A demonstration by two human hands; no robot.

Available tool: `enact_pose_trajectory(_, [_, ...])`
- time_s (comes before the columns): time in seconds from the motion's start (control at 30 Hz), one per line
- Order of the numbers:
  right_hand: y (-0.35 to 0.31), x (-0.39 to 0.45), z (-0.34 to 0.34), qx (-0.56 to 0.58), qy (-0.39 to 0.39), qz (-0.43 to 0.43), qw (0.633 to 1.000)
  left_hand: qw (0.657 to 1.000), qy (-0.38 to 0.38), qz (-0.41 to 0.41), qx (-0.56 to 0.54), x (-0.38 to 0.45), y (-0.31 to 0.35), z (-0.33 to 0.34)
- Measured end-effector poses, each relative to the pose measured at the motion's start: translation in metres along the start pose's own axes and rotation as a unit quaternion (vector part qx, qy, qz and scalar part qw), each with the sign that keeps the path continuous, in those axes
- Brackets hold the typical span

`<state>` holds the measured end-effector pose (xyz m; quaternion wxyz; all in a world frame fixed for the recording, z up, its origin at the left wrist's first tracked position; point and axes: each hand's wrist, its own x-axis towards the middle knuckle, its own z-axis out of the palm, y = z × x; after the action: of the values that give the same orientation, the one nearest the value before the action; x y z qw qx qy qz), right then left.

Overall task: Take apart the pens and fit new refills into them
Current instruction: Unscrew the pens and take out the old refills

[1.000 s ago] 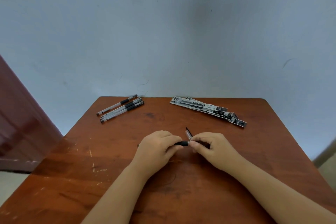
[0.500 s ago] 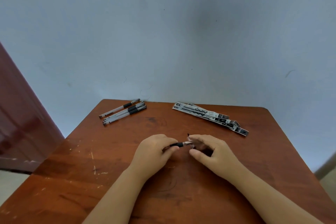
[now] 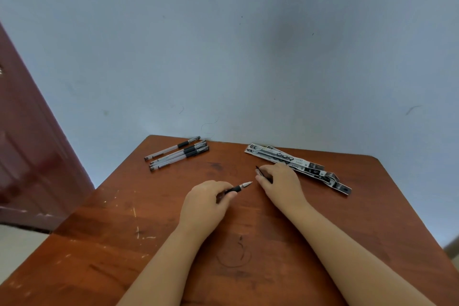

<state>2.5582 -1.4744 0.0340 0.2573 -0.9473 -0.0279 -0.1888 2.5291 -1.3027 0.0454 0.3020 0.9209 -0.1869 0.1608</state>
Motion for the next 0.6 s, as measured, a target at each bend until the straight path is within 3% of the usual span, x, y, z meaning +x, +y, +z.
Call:
enact_pose_trajectory(0.13, [-0.011,-0.020,-0.021,0.093,0.042,-0.028,0.994,1.000,-0.010,0.023,0.012,0.000,0.004,-0.002])
enact_pose_trajectory(0.33, [-0.011,-0.048,-0.032,0.128,-0.044,-0.074,0.988,0.991,-0.043,0.120,0.032,-0.005,0.013,0.002])
enact_pose_trajectory(0.6, [-0.011,-0.051,-0.038,0.251,-0.092,-0.017,0.963,0.994,-0.019,0.101,0.023,-0.007,0.013,0.005])
